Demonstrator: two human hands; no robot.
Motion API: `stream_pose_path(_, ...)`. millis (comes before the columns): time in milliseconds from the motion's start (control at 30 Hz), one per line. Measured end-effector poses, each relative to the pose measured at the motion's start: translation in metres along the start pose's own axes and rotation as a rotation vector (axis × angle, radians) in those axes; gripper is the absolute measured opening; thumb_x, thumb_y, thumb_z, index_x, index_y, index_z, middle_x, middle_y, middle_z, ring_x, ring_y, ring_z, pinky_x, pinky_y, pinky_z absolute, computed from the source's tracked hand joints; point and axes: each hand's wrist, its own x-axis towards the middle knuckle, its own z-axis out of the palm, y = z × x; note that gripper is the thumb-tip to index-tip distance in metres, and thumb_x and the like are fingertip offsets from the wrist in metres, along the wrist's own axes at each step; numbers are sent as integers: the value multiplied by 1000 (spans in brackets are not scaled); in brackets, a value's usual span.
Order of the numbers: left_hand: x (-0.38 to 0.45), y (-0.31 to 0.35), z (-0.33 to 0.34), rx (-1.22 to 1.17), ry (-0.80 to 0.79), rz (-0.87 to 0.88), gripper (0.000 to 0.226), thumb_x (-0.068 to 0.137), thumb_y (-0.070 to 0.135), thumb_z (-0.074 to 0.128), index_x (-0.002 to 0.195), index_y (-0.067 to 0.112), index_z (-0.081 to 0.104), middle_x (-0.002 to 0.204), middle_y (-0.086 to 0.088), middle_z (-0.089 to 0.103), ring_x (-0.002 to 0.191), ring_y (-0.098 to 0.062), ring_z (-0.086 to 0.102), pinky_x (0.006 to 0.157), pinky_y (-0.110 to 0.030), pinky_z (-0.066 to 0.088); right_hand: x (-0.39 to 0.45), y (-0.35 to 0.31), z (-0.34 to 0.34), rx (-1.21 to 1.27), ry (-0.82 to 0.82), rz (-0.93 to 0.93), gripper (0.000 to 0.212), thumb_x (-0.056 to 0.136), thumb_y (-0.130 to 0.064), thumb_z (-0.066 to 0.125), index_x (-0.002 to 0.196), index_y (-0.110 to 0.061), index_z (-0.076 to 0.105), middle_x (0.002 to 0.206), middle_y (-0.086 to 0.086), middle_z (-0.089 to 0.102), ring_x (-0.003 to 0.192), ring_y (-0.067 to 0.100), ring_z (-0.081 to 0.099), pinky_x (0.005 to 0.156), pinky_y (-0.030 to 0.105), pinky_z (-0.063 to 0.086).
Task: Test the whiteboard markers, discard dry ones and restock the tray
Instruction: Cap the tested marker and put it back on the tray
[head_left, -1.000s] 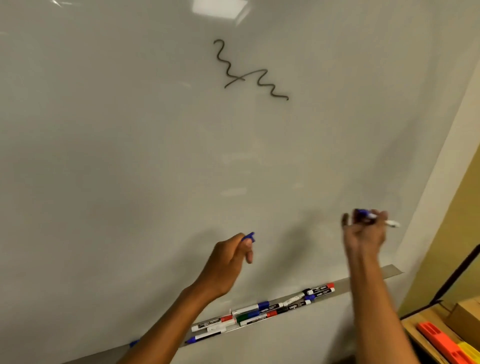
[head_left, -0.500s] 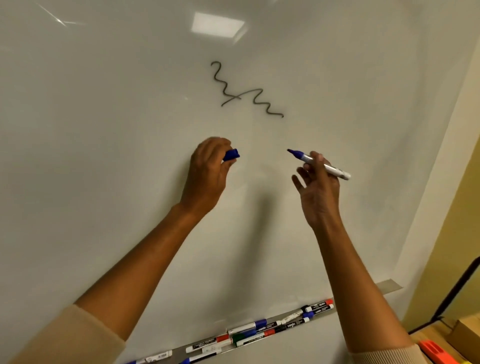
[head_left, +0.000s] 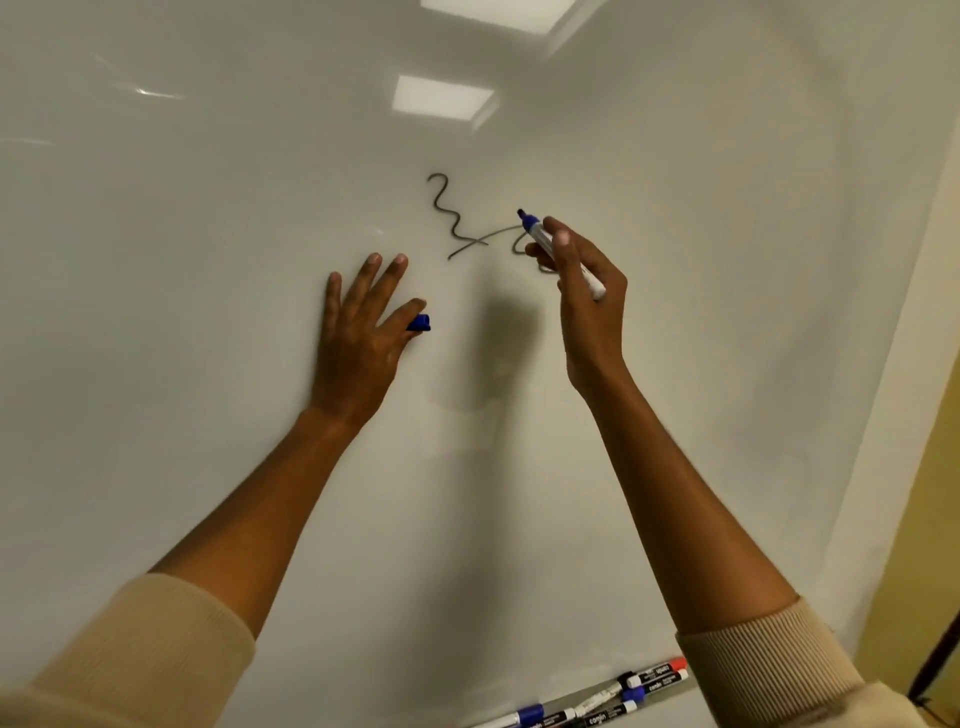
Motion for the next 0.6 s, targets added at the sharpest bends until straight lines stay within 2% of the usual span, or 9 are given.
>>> stream_pose_path(100,-1,0,4,64,17,9,37,95,25,58,131,19,60,156,-10,33,147,-32,24,120,-53,12,17,7,8,-80,5,-69,32,101,-29,56,126,-11,68,111,4,75,104,7,68,93,29,55)
stream_pose_path(200,-5,-1,7,120,20,29,43,95,25,59,137,21,54,157,-11,30,147,-33,21,120,-54,12,32,14,7,-137,58,-97,34,99,-31,58,126,-15,68,116,3,74,113,5,65,101,38,53)
stream_pose_path(333,-7,-1,12,174,30,32,45,98,25,54,143,21,48,159,-11,26,148,-34,18,120,-55,14,50,19,8,-224,20,-150,35,99,-34,57,128,-17,68,117,3,73,112,10,67,96,44,56)
stream_pose_path(400,-8,-2,13,173,37,33,45,99,24,52,144,21,46,159,-11,25,148,-34,17,120,-55,13,60,20,5,-225,26,-162,34,99,-29,57,128,-13,68,115,3,74,108,9,68,93,32,56)
stream_pose_path(467,-8,-2,14,164,41,32,45,99,23,52,144,20,46,159,-11,25,148,-34,17,120,-55,12,71,19,-3,-165,117,-136,32,99,-24,57,127,-11,67,111,3,75,107,3,67,91,13,49)
stream_pose_path(500,-8,-2,14,162,41,31,46,99,23,52,144,20,46,159,-11,25,148,-34,17,120,-55,12,74,21,-8,-139,168,-118,32,99,-23,57,127,-11,68,109,2,75,106,1,67,91,10,47)
stream_pose_path(533,-8,-2,15,162,41,30,46,99,22,53,144,20,45,159,-11,25,148,-34,16,120,-55,12,72,24,-11,-135,194,-107,31,99,-23,57,126,-12,68,108,2,76,106,1,67,91,10,47)
stream_pose_path(600,-9,-2,16,164,38,27,47,98,22,54,145,20,45,159,-12,25,148,-34,16,120,-56,12,61,33,-13,-192,150,-128,30,99,-22,57,124,-11,70,108,3,76,105,6,69,93,19,52)
